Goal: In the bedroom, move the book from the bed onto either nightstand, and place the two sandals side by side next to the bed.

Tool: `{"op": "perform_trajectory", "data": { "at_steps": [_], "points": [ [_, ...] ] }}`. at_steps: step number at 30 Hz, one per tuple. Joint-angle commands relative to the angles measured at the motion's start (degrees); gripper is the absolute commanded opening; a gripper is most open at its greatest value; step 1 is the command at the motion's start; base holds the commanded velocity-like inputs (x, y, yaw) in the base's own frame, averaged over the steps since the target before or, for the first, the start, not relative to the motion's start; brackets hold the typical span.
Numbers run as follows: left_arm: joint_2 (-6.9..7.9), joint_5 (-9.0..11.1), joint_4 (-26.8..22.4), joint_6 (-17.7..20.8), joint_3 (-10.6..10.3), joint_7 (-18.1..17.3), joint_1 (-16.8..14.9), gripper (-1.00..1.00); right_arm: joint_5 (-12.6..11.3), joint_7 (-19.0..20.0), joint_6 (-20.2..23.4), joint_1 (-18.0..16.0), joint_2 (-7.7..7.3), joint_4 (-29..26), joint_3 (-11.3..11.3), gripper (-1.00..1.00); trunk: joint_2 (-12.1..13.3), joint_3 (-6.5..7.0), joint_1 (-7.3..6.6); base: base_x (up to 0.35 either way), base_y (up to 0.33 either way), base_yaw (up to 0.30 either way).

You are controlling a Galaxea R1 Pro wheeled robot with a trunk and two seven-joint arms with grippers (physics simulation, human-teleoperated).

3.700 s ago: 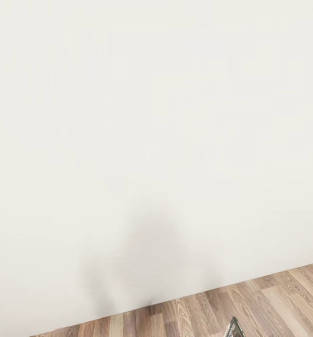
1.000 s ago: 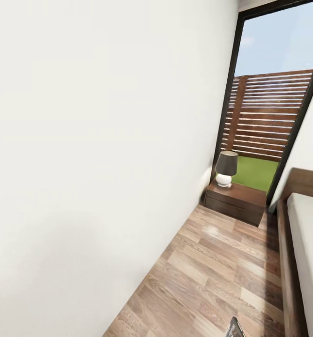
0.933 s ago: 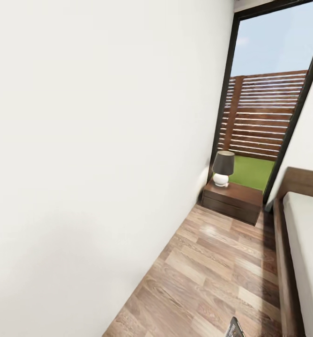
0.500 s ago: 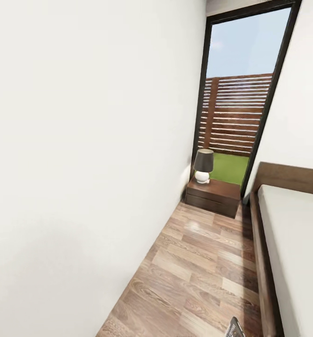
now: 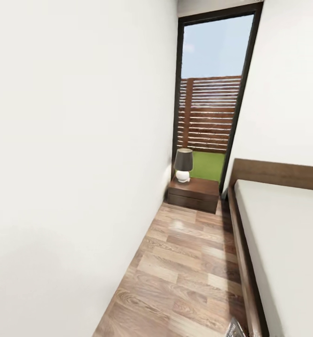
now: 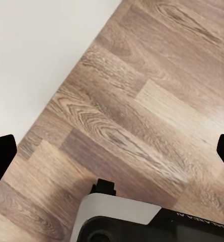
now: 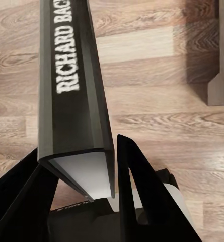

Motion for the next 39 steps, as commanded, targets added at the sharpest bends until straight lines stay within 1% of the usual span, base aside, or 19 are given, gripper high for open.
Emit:
{"op": "perform_trajectory", "data": {
  "at_steps": [1, 16, 29, 35, 39],
  "points": [
    [0.0, 0.1, 0.0, -0.2, 0.2, 0.0, 0.0, 1.0, -0.4, 0.4, -0.4, -0.1, 0.03, 0.3, 0.5, -1.0, -0.1, -0.11, 0.03, 0.013, 0.009, -0.3],
    [0.0, 0.1, 0.0, -0.2, 0.2, 0.0, 0.0, 1.0, -0.4, 0.4, -0.4, -0.1, 0.04, 0.3, 0.5, -1.0, -0.1, -0.11, 0.03, 0.002, 0.003, -0.3],
    [0.0, 0.1, 0.0, -0.2, 0.2, 0.0, 0.0, 1.0, -0.4, 0.4, -0.4, -0.1, 0.02, 0.3, 0.5, -1.0, -0.1, -0.11, 0.03, 0.124, 0.219, -0.3],
    [0.0, 0.1, 0.0, -0.2, 0.2, 0.0, 0.0, 1.0, -0.4, 0.4, -0.4, -0.1, 0.05, 0.3, 0.5, -1.0, -0.1, -0.11, 0.03, 0.044, 0.07, -0.3],
    [0.0, 0.1, 0.0, -0.2, 0.2, 0.0, 0.0, 1.0, -0.4, 0.4, -0.4, -0.1, 0.03, 0.3, 0.5, -1.0, -0.1, -0.12, 0.03, 0.003, 0.004, -0.103]
  ]
}}
